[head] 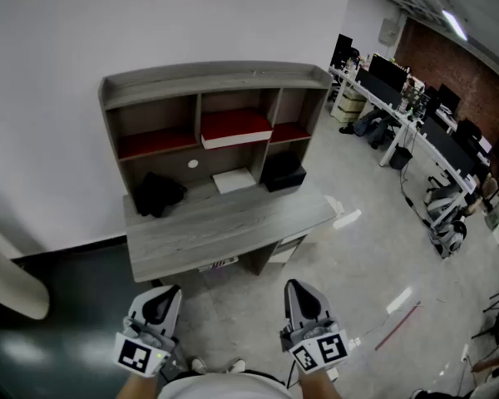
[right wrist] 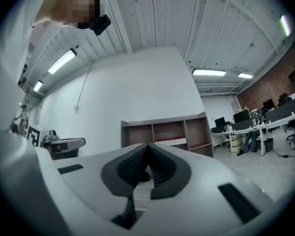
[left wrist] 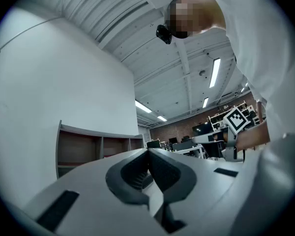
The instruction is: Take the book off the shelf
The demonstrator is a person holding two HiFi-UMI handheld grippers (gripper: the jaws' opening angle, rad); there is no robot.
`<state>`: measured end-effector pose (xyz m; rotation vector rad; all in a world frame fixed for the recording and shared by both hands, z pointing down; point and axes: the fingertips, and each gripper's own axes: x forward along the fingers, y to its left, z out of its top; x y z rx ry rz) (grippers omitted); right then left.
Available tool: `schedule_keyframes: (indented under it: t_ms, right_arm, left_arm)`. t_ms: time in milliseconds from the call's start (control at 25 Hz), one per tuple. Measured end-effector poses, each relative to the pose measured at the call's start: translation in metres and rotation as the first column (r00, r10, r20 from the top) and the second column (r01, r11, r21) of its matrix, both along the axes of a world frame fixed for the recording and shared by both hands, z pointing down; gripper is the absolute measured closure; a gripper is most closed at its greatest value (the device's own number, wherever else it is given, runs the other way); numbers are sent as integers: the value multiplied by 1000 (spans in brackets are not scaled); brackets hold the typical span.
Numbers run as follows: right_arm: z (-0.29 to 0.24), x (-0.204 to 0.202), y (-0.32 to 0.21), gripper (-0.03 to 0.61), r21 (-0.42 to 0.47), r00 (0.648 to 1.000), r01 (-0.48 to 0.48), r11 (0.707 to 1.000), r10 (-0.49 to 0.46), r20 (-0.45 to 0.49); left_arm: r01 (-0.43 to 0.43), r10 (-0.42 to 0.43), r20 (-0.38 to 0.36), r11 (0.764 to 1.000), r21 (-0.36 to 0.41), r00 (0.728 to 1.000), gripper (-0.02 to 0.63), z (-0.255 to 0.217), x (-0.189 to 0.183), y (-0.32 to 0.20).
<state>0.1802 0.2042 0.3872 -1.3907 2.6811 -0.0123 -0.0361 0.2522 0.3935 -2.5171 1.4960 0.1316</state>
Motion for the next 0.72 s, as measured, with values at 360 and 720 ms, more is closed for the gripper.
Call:
schedule_keyframes:
  t_ms: [360,720]
  right_arm:
    - [7,7,5,557,-19,1000,12,1000,-12,6]
    - [34,23,11,555,-65,992,82,995,-75,103]
  left_arm:
    - [16,-15,23,1000,-20,1000,597,6,9,7]
    - [48,-46,22,997,-68,999,597,35,23,24]
